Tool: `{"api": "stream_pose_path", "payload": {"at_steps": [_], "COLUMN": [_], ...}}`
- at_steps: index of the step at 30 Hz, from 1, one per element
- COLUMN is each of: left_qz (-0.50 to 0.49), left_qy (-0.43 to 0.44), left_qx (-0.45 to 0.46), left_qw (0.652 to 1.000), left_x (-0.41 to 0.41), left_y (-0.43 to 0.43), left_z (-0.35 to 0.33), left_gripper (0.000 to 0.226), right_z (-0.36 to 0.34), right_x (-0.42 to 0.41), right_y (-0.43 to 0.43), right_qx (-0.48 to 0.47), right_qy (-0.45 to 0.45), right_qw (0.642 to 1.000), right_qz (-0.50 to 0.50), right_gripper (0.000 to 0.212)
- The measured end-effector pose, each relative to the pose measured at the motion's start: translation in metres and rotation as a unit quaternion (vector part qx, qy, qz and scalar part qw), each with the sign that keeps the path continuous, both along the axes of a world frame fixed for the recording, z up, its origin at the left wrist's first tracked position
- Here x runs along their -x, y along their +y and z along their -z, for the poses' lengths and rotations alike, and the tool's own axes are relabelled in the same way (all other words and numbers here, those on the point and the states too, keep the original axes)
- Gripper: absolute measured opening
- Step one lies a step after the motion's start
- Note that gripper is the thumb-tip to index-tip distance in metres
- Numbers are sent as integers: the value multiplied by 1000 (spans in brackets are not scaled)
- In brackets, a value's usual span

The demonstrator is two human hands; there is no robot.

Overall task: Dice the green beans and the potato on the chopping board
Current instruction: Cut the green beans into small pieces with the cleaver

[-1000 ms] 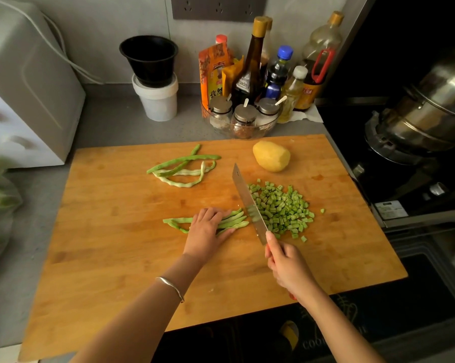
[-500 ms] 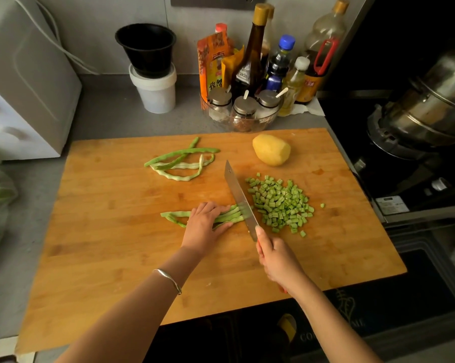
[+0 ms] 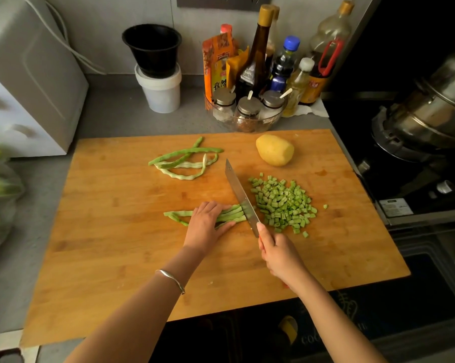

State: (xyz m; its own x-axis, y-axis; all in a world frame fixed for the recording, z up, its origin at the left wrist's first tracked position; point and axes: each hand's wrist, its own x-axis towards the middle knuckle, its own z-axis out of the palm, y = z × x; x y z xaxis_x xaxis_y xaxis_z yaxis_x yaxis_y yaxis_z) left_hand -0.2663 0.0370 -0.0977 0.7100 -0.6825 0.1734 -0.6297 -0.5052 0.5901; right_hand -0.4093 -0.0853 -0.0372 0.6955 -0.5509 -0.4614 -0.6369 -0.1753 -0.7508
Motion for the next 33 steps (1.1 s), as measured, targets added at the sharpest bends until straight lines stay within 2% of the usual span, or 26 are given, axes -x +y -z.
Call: {"api": "stream_pose_path", "payload": {"at_steps": [4,9,12,19,24,28,33], "left_qz": [-1,-3,-6,6,12,-4,-13], "left_qy": [-1,-2,-2,10,-32,-1,21], "left_qx": [1,-6,-11,-3,-27,-6,16], "left_qw": [1000,1000,1000,1000,999,1000,1000], "left_x": [0,0,0,-3,-5,-2,-2], "left_y": [0,0,-1,1,6,10,8], "left_z": [0,1,2,0,-3,2,3], "left_gripper": [40,40,40,40,59,45,39], "right_z": [-4,-6,-8,-4,-18,-19,-17], "right_x": [-1,-31,-23,3,6,10,16], "right_y": [2,10,7,-2,3,12,18], "right_qx": [-3,96,103,2,-100,-107,-120], "right_qy": [21,55,56,-12,-65,-65,-48], "right_qw": [1000,993,992,999,992,991,991], "right_qz": [-10,-38,-53,35,50,42,34], "right_gripper": [58,57,56,58,56,53,53]}}
